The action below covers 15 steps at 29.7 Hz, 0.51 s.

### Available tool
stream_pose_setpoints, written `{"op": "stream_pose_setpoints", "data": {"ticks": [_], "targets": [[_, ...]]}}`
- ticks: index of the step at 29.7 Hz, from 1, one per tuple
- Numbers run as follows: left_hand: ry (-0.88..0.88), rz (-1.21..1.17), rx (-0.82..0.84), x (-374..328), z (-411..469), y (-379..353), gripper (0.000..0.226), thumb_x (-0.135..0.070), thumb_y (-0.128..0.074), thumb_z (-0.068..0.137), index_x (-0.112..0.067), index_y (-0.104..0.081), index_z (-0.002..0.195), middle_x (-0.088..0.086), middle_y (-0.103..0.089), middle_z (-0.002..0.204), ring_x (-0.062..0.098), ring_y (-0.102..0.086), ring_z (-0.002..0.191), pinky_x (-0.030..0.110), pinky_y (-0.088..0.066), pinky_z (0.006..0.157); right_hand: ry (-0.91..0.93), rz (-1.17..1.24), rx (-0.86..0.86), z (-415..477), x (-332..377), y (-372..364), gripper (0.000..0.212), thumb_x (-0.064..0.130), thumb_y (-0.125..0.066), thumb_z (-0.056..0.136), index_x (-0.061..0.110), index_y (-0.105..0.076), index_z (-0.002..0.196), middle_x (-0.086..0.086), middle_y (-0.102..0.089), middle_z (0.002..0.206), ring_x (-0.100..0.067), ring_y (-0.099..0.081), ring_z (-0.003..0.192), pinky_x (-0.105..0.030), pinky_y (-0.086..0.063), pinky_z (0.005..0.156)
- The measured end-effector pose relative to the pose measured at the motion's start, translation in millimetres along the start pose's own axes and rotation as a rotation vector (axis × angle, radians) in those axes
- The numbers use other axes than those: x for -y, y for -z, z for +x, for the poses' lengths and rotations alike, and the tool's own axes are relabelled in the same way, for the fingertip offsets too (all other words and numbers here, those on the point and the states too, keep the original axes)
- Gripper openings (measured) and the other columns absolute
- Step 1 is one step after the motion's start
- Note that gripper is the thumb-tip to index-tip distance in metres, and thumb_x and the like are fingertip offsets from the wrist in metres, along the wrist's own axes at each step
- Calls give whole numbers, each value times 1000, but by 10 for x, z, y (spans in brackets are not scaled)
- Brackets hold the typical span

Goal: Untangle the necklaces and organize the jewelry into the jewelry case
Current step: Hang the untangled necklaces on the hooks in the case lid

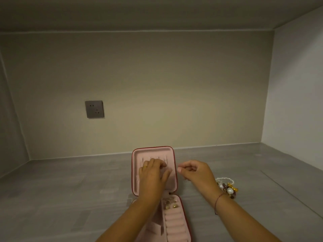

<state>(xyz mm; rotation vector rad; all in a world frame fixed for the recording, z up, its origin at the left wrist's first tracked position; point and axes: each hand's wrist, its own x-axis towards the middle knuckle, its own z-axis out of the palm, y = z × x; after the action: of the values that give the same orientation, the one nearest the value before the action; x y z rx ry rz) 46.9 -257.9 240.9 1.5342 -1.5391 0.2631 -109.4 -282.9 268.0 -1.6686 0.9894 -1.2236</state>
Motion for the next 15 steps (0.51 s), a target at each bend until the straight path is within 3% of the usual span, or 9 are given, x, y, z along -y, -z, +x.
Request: {"op": "stream_pose_setpoints", "data": {"ticks": [4, 8, 11, 15], "targets": [[-132, -71, 96, -459, 129, -155, 10, -32, -62, 89, -22, -63, 90, -8, -59, 92, 12, -47, 90, 27, -32, 77, -36, 44, -121, -174, -101, 469, 10, 8, -75, 76, 16, -71, 79, -2, -70, 75, -12, -63, 68, -14, -48, 57], [-191, -96, 257, -974, 206, -533, 18, -36, -59, 91, -19, -66, 92, -3, -62, 95, 14, -50, 94, 27, -35, 82, -44, -73, -292, -386, -209, 1136, 8, 9, -76, 75, 11, -72, 82, -4, -71, 80, -14, -65, 73, -15, -48, 61], [-146, -95, 426, -1410, 214, -968, 21, -37, -57, 92, -19, -66, 94, -1, -62, 100, 17, -51, 99, 30, -39, 86, -112, -313, -419, -611, -370, 1718, 13, 20, -79, 74, 16, -72, 84, 3, -66, 79, -13, -61, 76, -17, -45, 66], [1, -172, 627, -1852, 206, -1510, 23, -37, -59, 92, -15, -66, 92, 2, -65, 99, 20, -59, 97, 33, -47, 84, -209, -675, -486, -872, -581, 2408, 23, 44, -79, 69, 32, -65, 83, 12, -55, 83, -12, -58, 92, -32, -44, 86]]}}
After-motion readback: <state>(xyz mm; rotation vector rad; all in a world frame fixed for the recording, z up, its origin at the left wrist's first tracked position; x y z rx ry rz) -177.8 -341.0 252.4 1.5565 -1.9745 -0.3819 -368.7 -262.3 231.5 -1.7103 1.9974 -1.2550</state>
